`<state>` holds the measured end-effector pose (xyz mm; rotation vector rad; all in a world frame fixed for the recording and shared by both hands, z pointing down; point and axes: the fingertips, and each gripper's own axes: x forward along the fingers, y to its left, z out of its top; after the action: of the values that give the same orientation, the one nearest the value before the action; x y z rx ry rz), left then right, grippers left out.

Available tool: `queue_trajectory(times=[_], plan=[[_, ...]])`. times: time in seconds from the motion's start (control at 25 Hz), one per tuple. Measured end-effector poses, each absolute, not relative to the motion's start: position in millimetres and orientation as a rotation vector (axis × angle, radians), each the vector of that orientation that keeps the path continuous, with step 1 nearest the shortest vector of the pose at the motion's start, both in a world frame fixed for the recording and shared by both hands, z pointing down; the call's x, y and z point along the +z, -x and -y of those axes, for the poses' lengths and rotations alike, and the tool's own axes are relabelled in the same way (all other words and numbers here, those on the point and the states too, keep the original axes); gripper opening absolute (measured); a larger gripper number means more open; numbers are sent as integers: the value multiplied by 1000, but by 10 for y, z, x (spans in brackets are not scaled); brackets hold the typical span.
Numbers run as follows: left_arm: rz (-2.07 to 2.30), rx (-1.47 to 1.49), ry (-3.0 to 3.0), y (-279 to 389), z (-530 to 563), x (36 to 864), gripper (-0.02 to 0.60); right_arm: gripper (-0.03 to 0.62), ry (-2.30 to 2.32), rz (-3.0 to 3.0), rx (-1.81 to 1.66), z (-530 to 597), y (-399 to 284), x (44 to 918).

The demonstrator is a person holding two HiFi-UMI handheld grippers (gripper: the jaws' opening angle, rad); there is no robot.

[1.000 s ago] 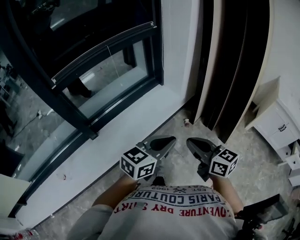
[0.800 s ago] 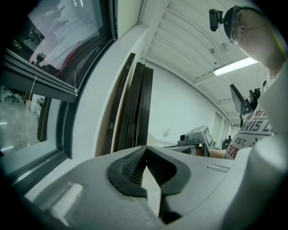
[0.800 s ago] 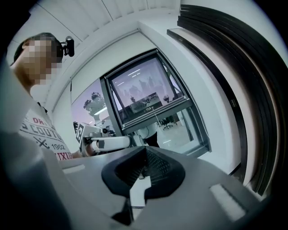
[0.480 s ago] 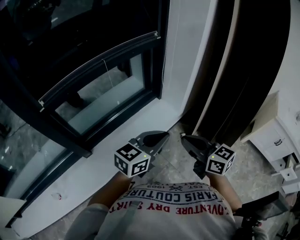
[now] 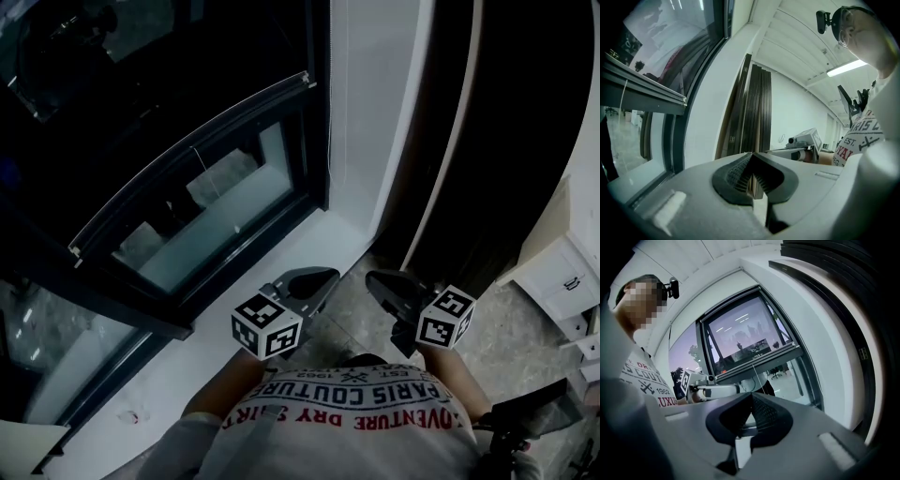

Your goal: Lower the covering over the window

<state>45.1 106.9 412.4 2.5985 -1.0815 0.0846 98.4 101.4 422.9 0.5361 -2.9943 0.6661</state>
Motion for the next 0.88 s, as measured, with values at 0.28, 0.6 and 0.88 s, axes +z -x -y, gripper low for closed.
queue_trajectory(times=[0.28, 0.6, 0.88], plan=[[1073, 107, -2581, -462, -350, 4243, 2, -3, -598, 2981, 693, -294, -1085, 4362], [1137, 124, -2561, -287, 584, 4159, 2, -3, -551, 3003, 624, 720, -888, 4260], [1240, 101, -2506, -62, 1277, 4131, 2, -3, -422, 3005, 580, 1393, -646, 4230]])
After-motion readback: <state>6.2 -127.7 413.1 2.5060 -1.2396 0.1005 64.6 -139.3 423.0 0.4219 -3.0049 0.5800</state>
